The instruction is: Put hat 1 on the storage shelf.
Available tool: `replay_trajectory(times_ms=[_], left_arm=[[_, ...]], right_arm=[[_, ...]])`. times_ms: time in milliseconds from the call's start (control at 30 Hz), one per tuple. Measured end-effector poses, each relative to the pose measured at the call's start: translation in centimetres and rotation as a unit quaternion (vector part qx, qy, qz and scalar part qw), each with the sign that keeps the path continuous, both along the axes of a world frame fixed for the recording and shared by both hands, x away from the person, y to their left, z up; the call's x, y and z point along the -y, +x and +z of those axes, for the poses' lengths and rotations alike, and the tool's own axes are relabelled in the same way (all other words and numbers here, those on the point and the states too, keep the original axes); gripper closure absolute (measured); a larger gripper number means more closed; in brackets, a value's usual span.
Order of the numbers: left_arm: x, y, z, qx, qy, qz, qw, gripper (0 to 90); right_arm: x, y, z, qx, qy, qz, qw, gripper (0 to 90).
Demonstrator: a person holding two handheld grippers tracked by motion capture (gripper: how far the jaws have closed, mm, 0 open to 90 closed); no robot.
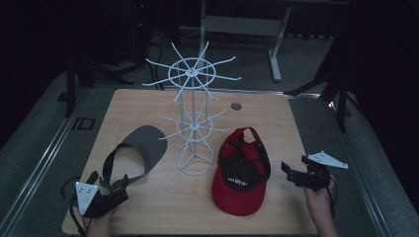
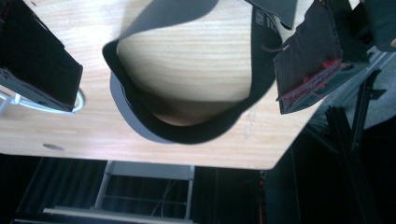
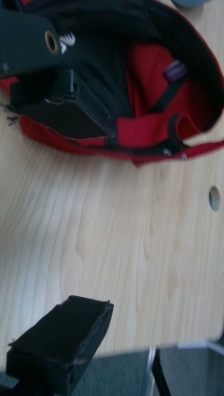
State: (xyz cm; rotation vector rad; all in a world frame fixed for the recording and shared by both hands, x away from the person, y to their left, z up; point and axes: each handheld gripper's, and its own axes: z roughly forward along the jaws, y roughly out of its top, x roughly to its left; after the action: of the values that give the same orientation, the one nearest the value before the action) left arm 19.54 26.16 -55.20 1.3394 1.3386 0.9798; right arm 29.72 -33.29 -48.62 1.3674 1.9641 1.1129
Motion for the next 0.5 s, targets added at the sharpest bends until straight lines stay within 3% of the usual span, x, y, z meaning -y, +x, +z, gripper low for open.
replay_trajectory(times_ms=[367,500], left_arm=[[0.3,0.0,0.4,-0.031,-0.007,-0.007,0.9995,1.2],[0.5,-0.3,0.6,-0.028,0.016,-0.007,0.9995,1.2]], right_arm=[[-3.8,1.9,-1.0,-0.011,-0.004,0.052,0.9986,12.0],[-5.4,3.2,-1.8,-0.023,-0.008,0.063,0.9977,14.0]])
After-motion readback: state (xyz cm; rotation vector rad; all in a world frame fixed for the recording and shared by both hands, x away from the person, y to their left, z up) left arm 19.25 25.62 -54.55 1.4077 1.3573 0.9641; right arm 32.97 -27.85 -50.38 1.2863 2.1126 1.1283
